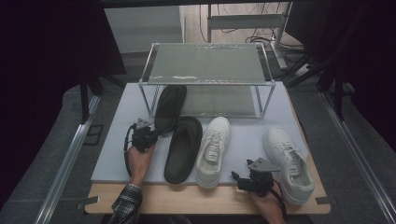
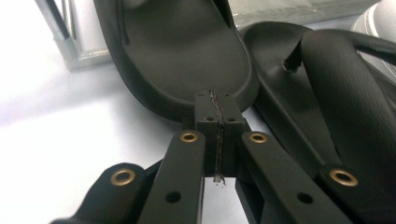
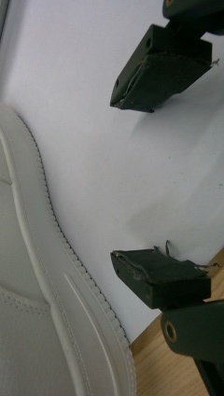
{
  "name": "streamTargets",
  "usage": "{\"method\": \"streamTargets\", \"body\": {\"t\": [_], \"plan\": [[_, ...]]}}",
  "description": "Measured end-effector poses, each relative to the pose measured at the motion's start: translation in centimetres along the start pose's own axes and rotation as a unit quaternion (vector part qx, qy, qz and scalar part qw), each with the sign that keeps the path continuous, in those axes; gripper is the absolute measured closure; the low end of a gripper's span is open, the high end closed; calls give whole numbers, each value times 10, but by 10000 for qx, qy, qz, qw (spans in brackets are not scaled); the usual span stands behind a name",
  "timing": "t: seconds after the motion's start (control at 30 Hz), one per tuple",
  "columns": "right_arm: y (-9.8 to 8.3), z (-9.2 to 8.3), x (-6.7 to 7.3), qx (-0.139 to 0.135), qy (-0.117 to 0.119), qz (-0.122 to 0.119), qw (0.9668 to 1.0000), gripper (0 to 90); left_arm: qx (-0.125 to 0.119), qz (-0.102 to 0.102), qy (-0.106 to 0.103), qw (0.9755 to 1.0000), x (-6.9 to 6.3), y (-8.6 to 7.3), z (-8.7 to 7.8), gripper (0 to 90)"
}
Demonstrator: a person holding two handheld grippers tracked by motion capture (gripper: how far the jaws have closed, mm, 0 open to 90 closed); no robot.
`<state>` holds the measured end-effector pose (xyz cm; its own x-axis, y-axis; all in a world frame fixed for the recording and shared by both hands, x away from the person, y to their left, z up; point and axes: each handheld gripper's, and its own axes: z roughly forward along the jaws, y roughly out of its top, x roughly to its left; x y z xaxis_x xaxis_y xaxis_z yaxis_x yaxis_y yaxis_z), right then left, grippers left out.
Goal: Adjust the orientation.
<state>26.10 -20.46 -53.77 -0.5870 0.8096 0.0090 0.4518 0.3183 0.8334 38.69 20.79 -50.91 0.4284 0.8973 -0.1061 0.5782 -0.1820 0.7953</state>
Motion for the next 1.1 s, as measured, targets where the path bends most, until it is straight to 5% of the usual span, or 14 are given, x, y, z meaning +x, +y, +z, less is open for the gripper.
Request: {"method": "streamTargets", "body": {"t": [0.6,1.1], "plan": [[0,-1,0,0,15,-3,10000,218,152,245,314,9991,-3,31,37,897],[0,0,-1,-11,27,-6,10000,217,265,178,464,9984,2,46,55,896]]}}
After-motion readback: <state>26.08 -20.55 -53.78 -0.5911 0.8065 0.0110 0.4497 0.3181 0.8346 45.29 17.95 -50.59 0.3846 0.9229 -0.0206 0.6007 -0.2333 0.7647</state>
